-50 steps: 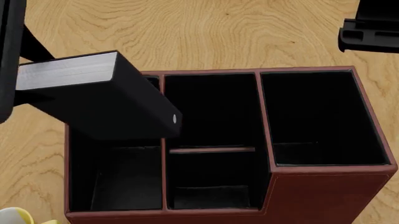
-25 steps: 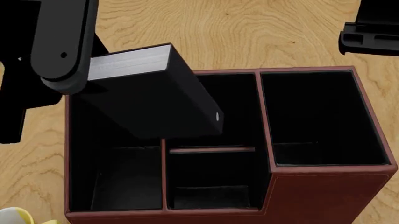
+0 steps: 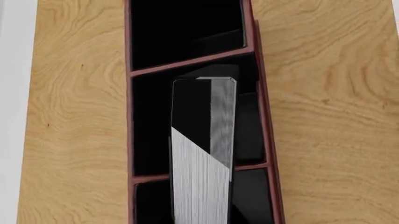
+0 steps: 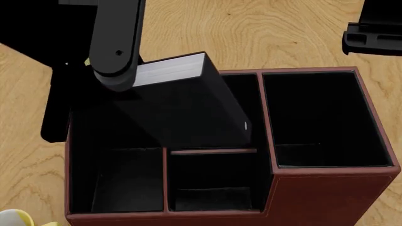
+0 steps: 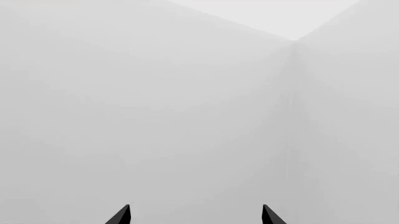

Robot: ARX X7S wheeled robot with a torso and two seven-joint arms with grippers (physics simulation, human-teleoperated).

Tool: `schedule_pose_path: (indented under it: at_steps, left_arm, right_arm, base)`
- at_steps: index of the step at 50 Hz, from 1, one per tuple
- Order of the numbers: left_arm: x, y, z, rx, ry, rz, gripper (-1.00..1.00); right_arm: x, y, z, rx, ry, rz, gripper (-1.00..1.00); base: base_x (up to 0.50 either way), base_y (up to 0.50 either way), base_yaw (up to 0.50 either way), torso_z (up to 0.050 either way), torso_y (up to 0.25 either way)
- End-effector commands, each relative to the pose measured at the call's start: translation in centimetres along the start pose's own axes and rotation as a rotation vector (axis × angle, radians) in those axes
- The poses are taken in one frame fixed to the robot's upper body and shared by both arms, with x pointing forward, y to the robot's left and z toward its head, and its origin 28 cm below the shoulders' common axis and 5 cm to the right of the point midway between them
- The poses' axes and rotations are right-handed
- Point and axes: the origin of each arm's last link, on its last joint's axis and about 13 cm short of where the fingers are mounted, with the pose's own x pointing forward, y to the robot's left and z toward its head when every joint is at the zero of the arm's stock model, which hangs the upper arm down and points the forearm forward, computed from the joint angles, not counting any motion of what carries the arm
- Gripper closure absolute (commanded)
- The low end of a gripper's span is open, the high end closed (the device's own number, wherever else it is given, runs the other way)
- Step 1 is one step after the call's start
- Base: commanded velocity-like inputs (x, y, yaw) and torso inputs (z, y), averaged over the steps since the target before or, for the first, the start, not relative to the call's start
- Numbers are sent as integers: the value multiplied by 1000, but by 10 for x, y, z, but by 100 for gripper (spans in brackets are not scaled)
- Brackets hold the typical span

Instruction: Pick up the book and place it in the back compartment of the caddy.

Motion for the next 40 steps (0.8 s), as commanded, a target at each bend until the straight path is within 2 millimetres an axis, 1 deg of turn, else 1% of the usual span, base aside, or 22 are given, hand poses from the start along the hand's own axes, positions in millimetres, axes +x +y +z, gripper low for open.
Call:
schedule_pose_path:
  at_steps: [1,24,40]
  left_arm:
    - [11,5,0,-13,-9,13,100]
    - [42,5,-13,-38,-12,-41,100]
    - [56,5,-18,-45,-14,-64,100]
  right_arm:
    - [0,0,-2,-2,4,0,-100]
    - [0,0,-7,-7,13,-2,-100]
    - [0,0,-12,-7,19,-3,-100]
  base:
    - [0,0,0,0,0]
    - [0,0,0,0,1]
    - [0,0,0,1,1]
